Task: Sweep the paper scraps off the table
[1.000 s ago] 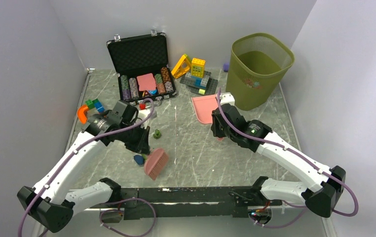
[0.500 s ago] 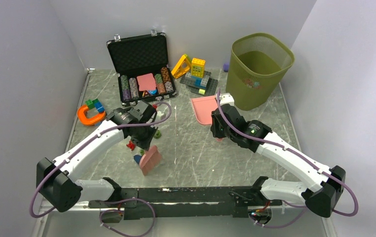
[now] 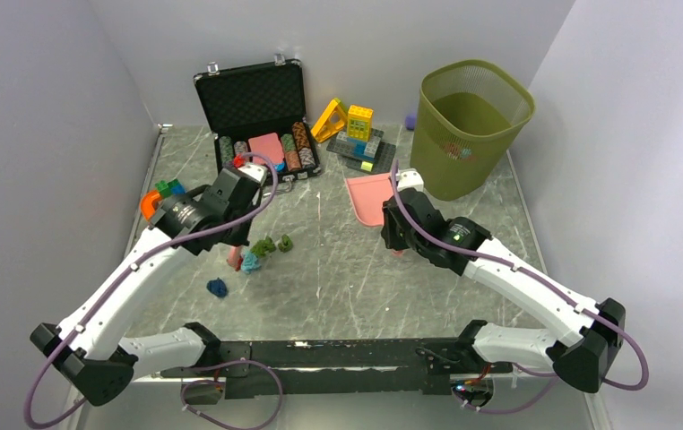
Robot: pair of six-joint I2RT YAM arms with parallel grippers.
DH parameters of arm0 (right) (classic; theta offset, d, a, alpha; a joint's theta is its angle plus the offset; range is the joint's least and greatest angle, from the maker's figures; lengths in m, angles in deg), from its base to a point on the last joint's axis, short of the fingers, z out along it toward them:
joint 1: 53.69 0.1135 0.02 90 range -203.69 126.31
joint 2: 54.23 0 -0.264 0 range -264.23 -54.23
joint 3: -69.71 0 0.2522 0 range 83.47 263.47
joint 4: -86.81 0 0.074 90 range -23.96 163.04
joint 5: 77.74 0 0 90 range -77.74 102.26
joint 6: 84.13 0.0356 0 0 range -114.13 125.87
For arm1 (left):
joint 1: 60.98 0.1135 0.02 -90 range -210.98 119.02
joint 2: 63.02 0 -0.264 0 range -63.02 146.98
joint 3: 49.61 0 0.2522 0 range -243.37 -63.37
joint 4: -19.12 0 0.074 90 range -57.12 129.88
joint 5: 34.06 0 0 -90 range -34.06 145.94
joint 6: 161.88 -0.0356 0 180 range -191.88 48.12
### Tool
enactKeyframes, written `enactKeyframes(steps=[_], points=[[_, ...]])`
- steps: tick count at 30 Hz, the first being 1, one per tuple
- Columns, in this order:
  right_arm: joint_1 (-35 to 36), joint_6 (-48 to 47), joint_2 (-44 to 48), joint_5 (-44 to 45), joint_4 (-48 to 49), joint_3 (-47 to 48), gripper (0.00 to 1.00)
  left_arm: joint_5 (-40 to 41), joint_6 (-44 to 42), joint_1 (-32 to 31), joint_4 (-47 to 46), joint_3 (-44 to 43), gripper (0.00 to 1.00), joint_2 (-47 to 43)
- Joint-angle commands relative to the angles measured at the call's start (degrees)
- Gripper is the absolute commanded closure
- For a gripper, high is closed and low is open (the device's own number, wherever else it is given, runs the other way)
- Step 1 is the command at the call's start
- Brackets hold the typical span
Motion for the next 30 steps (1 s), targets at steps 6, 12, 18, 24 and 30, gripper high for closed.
enactKeyframes(steps=[6,12,18,24,30], points=[[0.3,-0.8,-0.1,-0.2,3.5,0.6,1.00,22.0,21.7,9.4,20.9,-3.4,1.00,8.7],[0.3,-1.0,1.1,0.7,3.0,-0.1,1.00,14.8,25.1,15.6,15.0,2.4,1.00,10.6],[0.3,-1.1,1.4,0.1,2.9,-0.8,1.00,-1.4,26.6,16.7,2.3,7.1,1.00,9.4],[0.3,-1.4,0.3,-0.5,2.0,-0.7,1.00,-10.8,29.3,16.6,-7.3,6.6,1.00,10.7],[0.3,-1.6,0.5,-0.5,1.2,-0.2,1.00,-9.8,26.0,14.3,-7.2,-1.9,1.00,13.9]])
